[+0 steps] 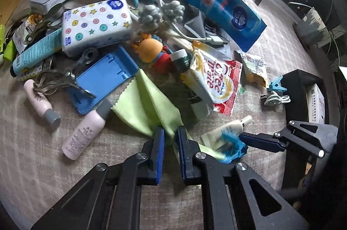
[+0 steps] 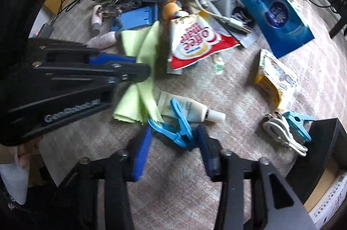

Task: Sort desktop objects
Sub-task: 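Grasp the blue plastic clothespin with the right gripper while the left grasps the green cloth, then carry the blue clothespin and green cloth to the tray and open both grippers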

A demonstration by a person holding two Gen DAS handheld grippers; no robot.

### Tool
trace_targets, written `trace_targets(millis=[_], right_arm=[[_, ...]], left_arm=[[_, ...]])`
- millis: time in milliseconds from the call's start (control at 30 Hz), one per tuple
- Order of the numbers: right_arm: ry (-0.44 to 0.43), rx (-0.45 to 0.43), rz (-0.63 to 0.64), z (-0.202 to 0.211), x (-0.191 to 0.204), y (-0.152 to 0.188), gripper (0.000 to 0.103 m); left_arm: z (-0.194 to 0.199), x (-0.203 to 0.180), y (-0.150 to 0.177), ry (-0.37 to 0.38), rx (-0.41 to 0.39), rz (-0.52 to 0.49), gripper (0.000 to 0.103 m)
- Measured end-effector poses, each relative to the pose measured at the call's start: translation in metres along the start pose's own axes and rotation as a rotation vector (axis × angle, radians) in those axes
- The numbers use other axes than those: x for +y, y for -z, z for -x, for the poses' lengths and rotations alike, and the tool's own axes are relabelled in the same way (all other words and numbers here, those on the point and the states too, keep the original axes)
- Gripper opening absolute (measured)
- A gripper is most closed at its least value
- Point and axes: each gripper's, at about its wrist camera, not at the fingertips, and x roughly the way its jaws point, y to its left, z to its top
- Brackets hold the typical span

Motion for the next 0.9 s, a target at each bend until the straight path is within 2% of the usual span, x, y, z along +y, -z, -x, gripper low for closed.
trace_targets(millis=[67, 200, 267, 400, 567, 633, 667, 700, 733, 767, 833, 867, 900], right_arm=[[-0.005, 0.003, -0.016, 0.0, -0.003, 0.001, 0.017], [-0.001, -0.003, -0.015, 0.001, -0.001, 0.009, 0.017], [0.002, 0.0, -0.008, 0.002, 0.001, 0.013, 0.017], [0.009, -0.01, -0.028, 0.01, -0.001, 0.026, 0.017], [0.016, -0.041, -0.085, 0.029, -0.012, 0.038, 0.017], [0.022, -0.053, -0.106, 0.035, -0.022, 0.046, 0.017], [0.024, -0.057, -0.115, 0.038, -0.022, 0.048, 0.017], [0.026, -0.06, -0.123, 0.04, -0.024, 0.05, 0.017], [0.026, -0.062, -0.132, 0.043, -0.026, 0.052, 0.017], [0.026, -0.063, -0.137, 0.045, -0.027, 0.054, 0.017], [0.037, -0.066, -0.147, 0.049, -0.028, 0.061, 0.017], [0.044, -0.069, -0.151, 0.052, -0.024, 0.064, 0.017], [0.049, -0.072, -0.157, 0.052, -0.018, 0.07, 0.017]], left_arm=[[0.0, 0.001, 0.004, 0.0, 0.001, -0.001, 0.01], [0.002, 0.002, 0.013, -0.002, 0.002, -0.007, 0.003], [0.003, 0.009, 0.019, -0.018, -0.005, -0.004, 0.003], [0.007, 0.017, 0.029, 0.004, -0.001, 0.021, 0.003], [0.015, 0.009, 0.033, 0.033, -0.024, 0.025, 0.003], [0.014, 0.005, 0.03, 0.066, -0.016, 0.058, 0.018], [0.012, 0.003, 0.029, 0.075, -0.011, 0.055, 0.036], [0.009, -0.005, 0.027, 0.065, -0.014, 0.038, 0.044], [0.006, -0.009, 0.024, 0.048, -0.014, 0.02, 0.044], [-0.002, -0.007, 0.005, 0.03, -0.002, -0.004, 0.043], [-0.013, -0.017, 0.004, 0.013, 0.022, -0.025, 0.04], [-0.013, -0.023, 0.004, -0.014, -0.001, -0.044, 0.039], [-0.014, -0.027, 0.004, -0.036, -0.007, -0.062, 0.027]])
